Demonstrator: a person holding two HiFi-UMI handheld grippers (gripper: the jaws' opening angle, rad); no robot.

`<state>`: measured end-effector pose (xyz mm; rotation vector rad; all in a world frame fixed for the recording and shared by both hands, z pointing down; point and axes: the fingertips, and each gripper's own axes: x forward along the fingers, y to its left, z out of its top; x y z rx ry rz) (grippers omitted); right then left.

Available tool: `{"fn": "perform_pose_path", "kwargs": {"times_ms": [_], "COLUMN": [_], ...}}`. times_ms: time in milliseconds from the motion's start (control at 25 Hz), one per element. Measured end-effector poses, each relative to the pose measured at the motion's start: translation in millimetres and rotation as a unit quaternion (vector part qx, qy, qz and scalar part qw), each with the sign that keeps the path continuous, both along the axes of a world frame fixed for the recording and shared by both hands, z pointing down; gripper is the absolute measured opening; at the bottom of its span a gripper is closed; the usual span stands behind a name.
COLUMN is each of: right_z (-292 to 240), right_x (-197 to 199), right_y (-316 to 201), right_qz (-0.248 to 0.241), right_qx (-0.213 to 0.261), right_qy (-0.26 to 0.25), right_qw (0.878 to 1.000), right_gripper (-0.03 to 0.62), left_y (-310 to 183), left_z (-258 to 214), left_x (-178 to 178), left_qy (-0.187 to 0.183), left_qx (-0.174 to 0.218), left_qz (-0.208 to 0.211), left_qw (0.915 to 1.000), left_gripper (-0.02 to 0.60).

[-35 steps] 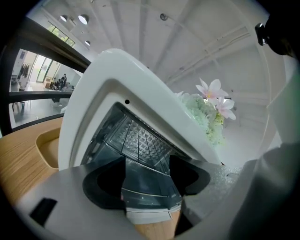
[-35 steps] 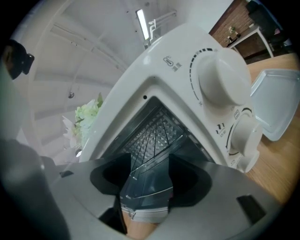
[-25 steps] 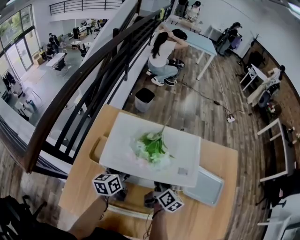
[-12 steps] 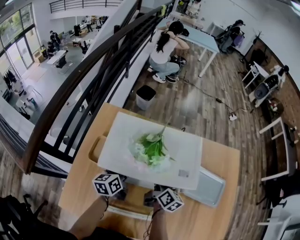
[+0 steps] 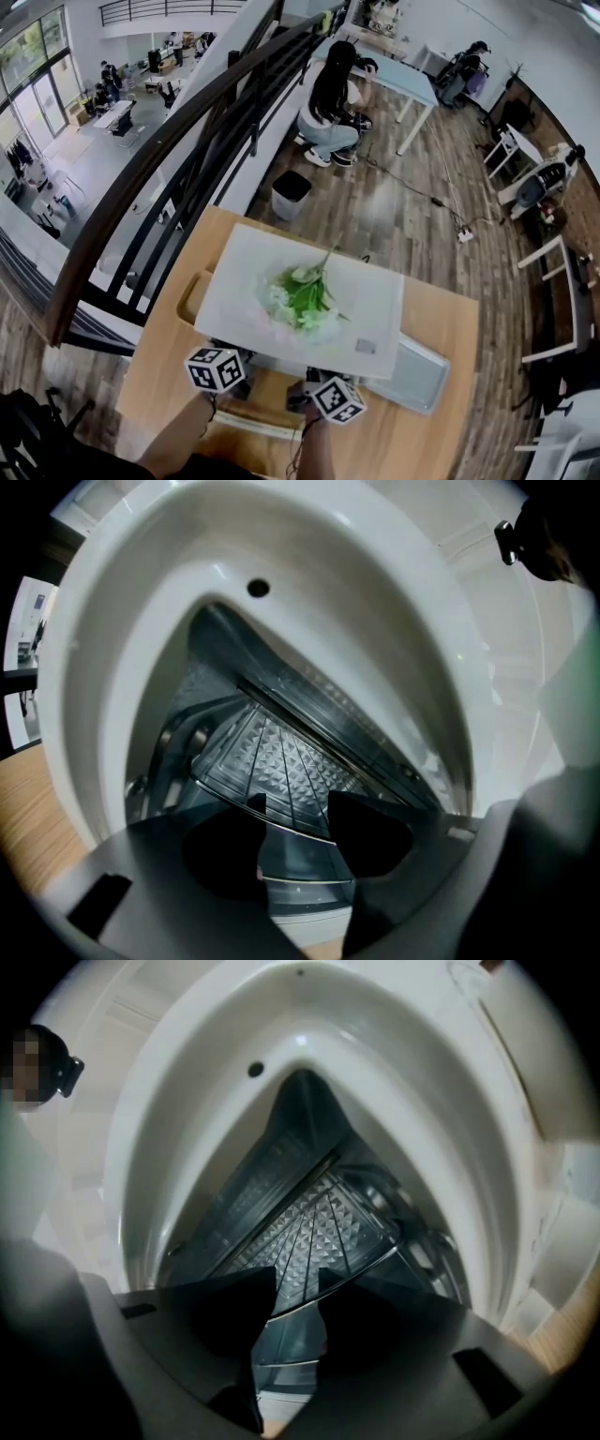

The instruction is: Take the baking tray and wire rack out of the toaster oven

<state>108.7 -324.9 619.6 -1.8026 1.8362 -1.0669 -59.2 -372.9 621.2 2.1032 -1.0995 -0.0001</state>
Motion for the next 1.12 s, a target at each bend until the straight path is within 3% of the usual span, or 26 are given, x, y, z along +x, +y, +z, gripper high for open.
{"fn": "perform_pose_path", "kwargs": {"times_ms": [1120], "right_z": [-6.5], "right_x": [-11.8], "right_y": [32.9], "right_qz": [-0.009], "right_qx": [0.000], "right_qy": [0.014], "right_qw": [1.000], "right_gripper": [0.127], "left_y": [34.7], "left_z": [-0.4], "left_x": [-11.6], "left_qy": [-0.001], "left_qx": [-0.006], "left_qz": [0.006], "left_qw": [1.0000], "left_gripper": [0.204]}}
